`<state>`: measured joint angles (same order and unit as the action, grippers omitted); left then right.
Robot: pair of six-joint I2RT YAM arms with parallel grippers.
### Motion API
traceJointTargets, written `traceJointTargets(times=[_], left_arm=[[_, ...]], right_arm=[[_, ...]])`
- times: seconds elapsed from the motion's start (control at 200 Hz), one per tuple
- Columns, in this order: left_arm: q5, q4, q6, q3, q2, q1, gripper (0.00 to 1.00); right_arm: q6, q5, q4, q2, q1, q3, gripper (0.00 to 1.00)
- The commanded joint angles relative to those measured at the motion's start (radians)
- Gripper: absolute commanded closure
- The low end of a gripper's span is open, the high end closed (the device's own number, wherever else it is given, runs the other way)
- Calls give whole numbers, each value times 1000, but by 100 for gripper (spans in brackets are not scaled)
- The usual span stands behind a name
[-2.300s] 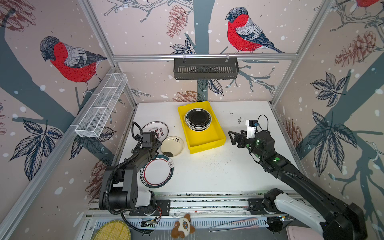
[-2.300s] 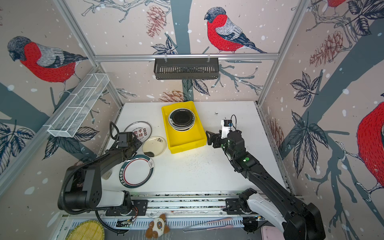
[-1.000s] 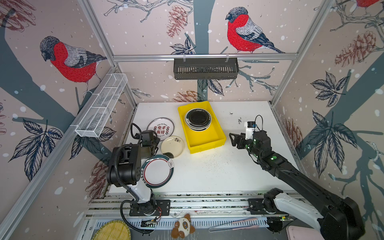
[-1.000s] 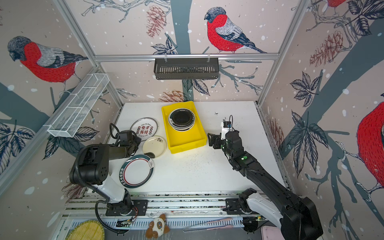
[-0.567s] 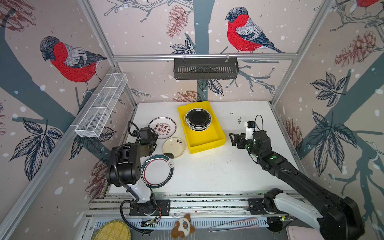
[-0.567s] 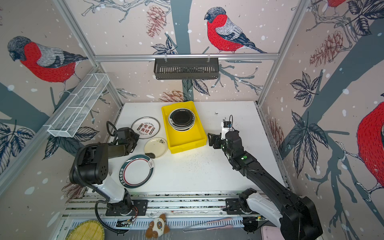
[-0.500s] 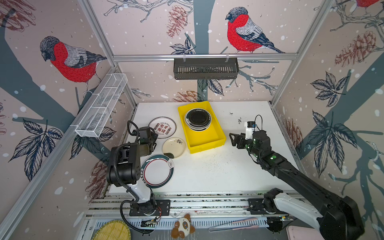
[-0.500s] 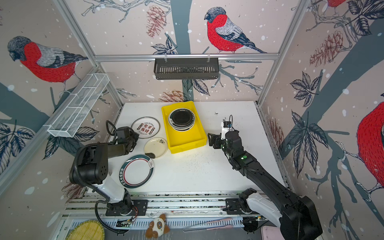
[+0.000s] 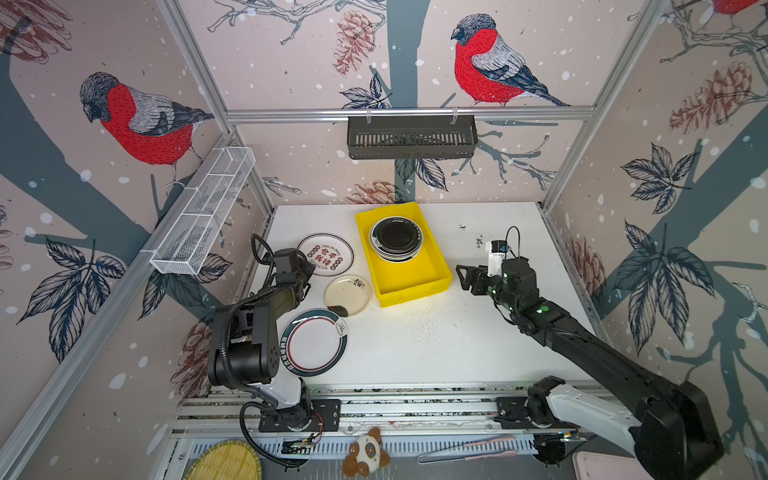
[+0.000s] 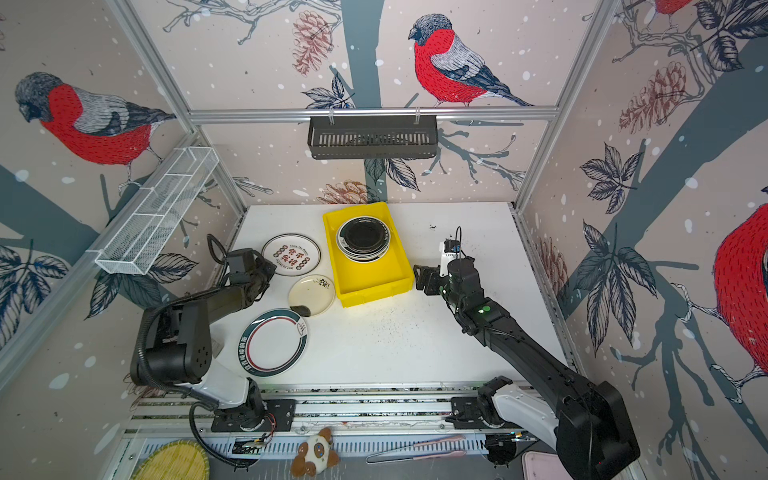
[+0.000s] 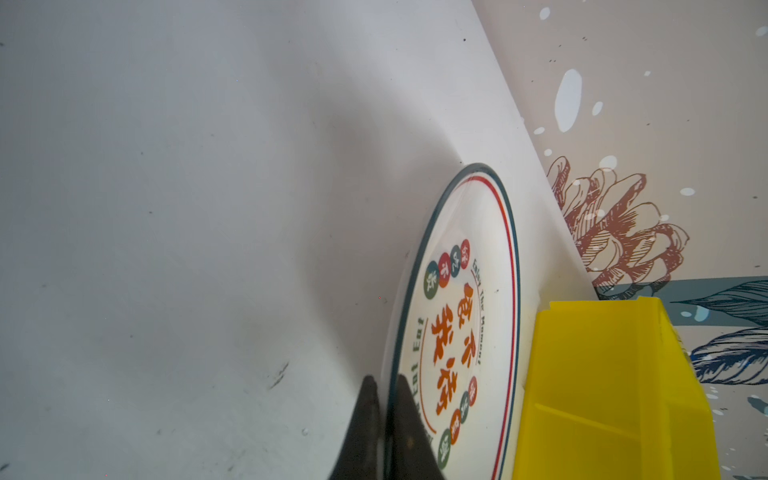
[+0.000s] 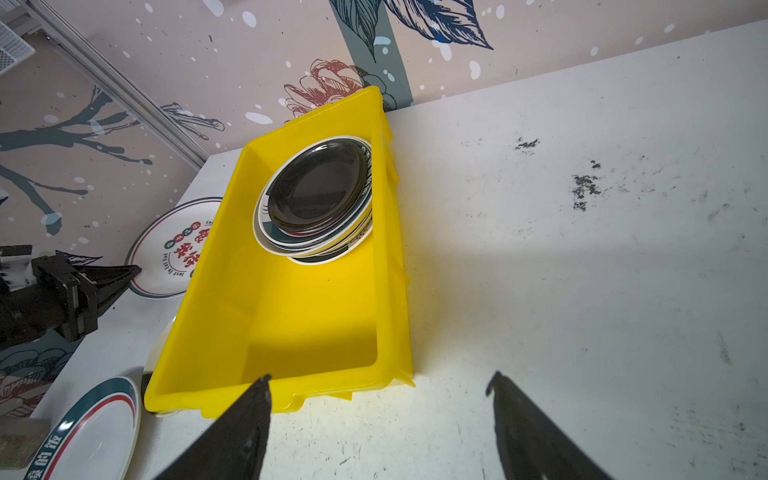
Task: Place the plates into the plastic bin on the countertop
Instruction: 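Lift the 'Enjoy The Moment' plate with the left gripper and lower it into the bin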
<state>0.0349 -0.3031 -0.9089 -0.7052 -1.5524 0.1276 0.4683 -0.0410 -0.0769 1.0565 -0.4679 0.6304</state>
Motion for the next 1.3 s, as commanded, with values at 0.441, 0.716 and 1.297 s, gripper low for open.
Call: traceJointTargets(times=[0.441,0.716,1.297], left_arm=[[56,-59,-23,8,303,-62,100],[21,-24,17,-115,314,-211,100],[109,69,86,-370,-31,-386,100]], right_arm=[[1,-24,-1,36,4,31,18],[0,-18,23,27,10,38,18],[4,19,70,-12,21,23,16]])
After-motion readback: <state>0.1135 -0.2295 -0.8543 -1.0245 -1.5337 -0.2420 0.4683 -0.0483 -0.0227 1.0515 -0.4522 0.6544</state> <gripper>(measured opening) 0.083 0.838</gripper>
